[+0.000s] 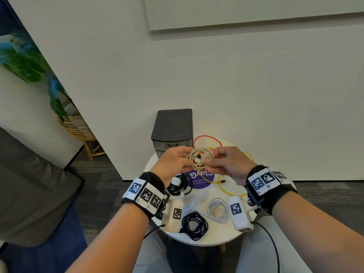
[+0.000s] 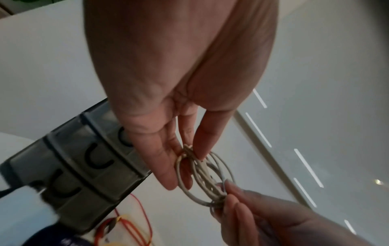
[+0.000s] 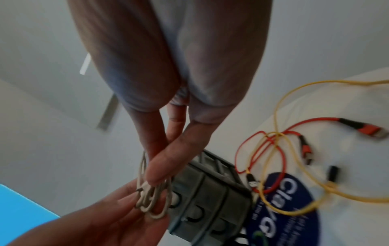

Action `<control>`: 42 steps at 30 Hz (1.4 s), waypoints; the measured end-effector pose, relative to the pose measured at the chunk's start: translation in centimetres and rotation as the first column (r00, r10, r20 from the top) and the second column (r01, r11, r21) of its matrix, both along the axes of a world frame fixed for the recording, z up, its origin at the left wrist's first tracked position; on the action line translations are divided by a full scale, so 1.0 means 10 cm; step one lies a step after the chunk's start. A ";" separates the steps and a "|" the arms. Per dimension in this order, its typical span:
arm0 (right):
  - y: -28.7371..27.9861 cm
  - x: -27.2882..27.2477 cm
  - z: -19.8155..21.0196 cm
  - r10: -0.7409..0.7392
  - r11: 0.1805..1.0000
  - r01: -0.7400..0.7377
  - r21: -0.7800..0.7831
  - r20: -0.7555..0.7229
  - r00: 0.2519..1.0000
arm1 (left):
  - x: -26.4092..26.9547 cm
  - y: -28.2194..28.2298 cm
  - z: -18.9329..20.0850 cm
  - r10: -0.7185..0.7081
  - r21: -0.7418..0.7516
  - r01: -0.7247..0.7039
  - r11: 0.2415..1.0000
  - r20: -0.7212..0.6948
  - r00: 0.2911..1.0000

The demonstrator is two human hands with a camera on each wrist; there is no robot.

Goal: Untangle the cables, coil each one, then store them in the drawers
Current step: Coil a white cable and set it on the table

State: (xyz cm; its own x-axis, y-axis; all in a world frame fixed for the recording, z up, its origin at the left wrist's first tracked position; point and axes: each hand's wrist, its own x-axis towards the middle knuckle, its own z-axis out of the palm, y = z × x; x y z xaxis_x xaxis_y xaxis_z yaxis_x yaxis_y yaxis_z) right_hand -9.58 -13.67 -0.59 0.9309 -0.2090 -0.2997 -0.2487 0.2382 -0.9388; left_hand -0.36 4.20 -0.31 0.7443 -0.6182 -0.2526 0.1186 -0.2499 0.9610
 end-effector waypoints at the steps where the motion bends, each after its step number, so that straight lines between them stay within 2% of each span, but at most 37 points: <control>1: -0.01 -0.01 -0.05 0.000 1.000 0.000 0.019 -0.022 1.000 | -0.01 -0.01 -0.04 -0.003 0.005 0.003 1.000 -0.011 1.000; 5: -0.09 -0.03 -0.22 -0.016 0.979 0.025 0.200 -0.047 0.999 | 0.01 0.00 -0.13 -0.051 -0.137 0.025 0.990 -0.193 0.980; 8: -0.13 -0.02 -0.27 -0.018 0.969 0.031 0.244 -0.056 0.998 | 0.02 -0.02 -0.15 -0.094 -0.190 0.046 0.981 -0.256 0.962; 12: -0.13 0.01 -0.32 0.029 0.987 -0.012 0.158 -0.107 0.994 | 0.03 -0.07 -0.20 -0.078 0.023 0.080 0.997 -0.059 0.995; 14: -0.13 0.03 -0.34 0.060 0.993 -0.046 0.105 -0.133 0.989 | 0.05 -0.07 -0.23 -0.111 0.134 0.105 0.985 0.043 0.993; 17: -0.14 0.06 -0.39 0.061 0.998 -0.056 0.040 -0.160 0.985 | 0.09 -0.06 -0.26 -0.184 0.258 0.148 0.955 0.120 0.976; 22: -0.14 0.09 -0.57 0.010 0.990 -0.039 -0.135 -0.206 0.978 | 0.10 -0.12 -0.38 -0.353 0.515 0.137 0.846 0.350 0.868; 26: -0.11 0.09 -0.72 0.019 0.990 -0.048 -0.131 -0.218 0.976 | 0.07 -0.16 -0.43 -0.421 0.600 0.112 0.792 0.405 0.812; 28: -0.12 0.10 -0.78 0.014 0.994 -0.038 -0.106 -0.224 0.974 | 0.08 -0.20 -0.47 -0.484 0.665 0.090 0.741 0.437 0.758; 30: -0.13 0.12 -0.83 0.028 0.985 -0.071 -0.155 -0.262 0.965 | 0.07 -0.23 -0.50 -0.535 0.739 0.044 0.673 0.445 0.718; 33: -0.13 0.14 -0.92 0.061 0.923 -0.184 -0.339 -0.342 0.938 | 0.06 -0.27 -0.55 -0.586 0.797 0.020 0.603 0.426 0.690; 38: -0.08 0.20 -1.01 0.066 0.809 -0.291 -0.510 -0.413 0.908 | 0.04 -0.26 -0.61 -0.616 0.819 0.056 0.571 0.382 0.689; 40: -0.05 0.22 -1.03 0.057 0.683 -0.337 -0.648 -0.413 0.909 | 0.03 -0.26 -0.62 -0.631 0.833 0.064 0.549 0.363 0.686; 42: 0.00 0.23 -1.03 0.066 0.490 -0.362 -0.793 -0.380 0.923 | 0.01 -0.27 -0.62 -0.648 0.854 0.067 0.516 0.338 0.683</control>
